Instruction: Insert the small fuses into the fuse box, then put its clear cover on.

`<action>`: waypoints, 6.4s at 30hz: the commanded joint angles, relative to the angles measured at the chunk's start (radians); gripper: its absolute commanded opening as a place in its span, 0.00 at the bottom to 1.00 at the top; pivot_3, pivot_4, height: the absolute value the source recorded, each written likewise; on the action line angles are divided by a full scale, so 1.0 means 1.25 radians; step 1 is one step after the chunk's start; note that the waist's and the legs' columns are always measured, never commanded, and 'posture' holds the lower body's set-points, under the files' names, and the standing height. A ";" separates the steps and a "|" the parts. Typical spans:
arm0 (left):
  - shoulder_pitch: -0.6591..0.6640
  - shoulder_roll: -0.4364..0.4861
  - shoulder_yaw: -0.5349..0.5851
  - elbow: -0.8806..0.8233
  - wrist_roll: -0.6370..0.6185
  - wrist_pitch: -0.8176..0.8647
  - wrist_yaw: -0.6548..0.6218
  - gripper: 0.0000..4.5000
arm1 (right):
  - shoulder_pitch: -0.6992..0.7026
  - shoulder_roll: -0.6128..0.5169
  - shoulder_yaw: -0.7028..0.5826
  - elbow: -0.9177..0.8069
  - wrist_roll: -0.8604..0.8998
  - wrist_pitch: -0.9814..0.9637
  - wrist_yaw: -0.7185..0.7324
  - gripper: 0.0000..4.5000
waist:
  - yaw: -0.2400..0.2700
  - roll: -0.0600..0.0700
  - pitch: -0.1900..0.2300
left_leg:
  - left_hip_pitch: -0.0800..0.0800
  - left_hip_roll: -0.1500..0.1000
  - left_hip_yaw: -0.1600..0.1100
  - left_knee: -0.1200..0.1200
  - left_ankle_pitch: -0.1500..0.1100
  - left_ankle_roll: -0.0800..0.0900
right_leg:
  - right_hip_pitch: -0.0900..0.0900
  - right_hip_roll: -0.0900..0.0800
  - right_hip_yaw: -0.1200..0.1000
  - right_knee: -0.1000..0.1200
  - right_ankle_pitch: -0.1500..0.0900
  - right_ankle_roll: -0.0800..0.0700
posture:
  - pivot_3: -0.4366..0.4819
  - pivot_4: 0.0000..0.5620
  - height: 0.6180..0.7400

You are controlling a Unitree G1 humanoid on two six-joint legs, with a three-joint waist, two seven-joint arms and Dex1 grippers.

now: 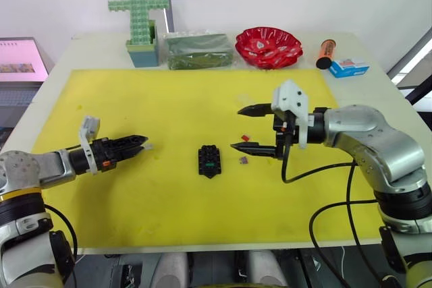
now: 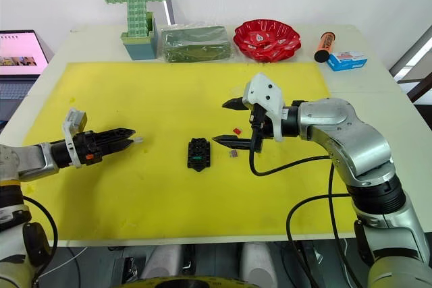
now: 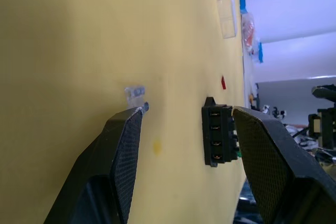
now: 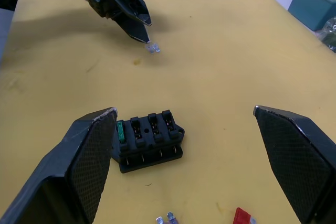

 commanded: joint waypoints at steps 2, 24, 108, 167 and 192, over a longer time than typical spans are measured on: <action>-0.015 0.013 0.030 0.017 -0.008 0.009 0.012 0.64 | -0.005 -0.009 -0.006 -0.036 -0.002 -0.008 -0.003 1.00 | 0.001 0.000 0.000 | 0.000 0.000 0.000 0.000 0.000 0.000 | 0.000 0.000 0.000 0.000 0.000 0.000 | 0.48 0.27 1.00; 0.004 -0.052 -0.015 -0.019 0.012 0.001 0.062 0.64 | -0.008 -0.004 0.022 -0.037 -0.025 -0.014 -0.006 1.00 | 0.004 0.000 0.000 | 0.000 -0.001 0.000 0.000 0.000 0.000 | 0.001 -0.001 0.000 0.000 0.000 0.000 | 0.48 0.27 1.00; -0.492 0.181 -1.241 0.176 0.362 -1.127 -0.731 0.45 | -0.040 0.011 0.093 -0.045 -0.084 -0.024 0.013 1.00 | 0.016 0.000 0.000 | -0.002 -0.003 -0.001 0.002 0.001 -0.001 | 0.000 -0.003 0.000 0.000 0.000 0.000 | 0.48 0.27 1.00; 0.246 -0.012 -0.038 -0.255 -0.255 -0.001 0.105 0.65 | -0.179 0.060 0.181 0.086 -0.163 -0.142 0.169 1.00 | -0.014 -0.001 0.000 | 0.000 -0.005 -0.005 0.000 0.001 -0.002 | 0.001 -0.004 0.000 0.001 -0.002 0.002 | 0.48 0.27 1.00; 0.278 -0.030 -0.087 -0.290 -0.211 -0.046 0.120 0.44 | -0.178 0.063 0.177 0.091 -0.180 -0.152 0.170 1.00 | -0.014 0.000 0.000 | 0.001 -0.005 -0.007 -0.001 0.002 -0.002 | 0.002 -0.004 0.000 0.001 -0.002 0.002 | 0.48 0.27 1.00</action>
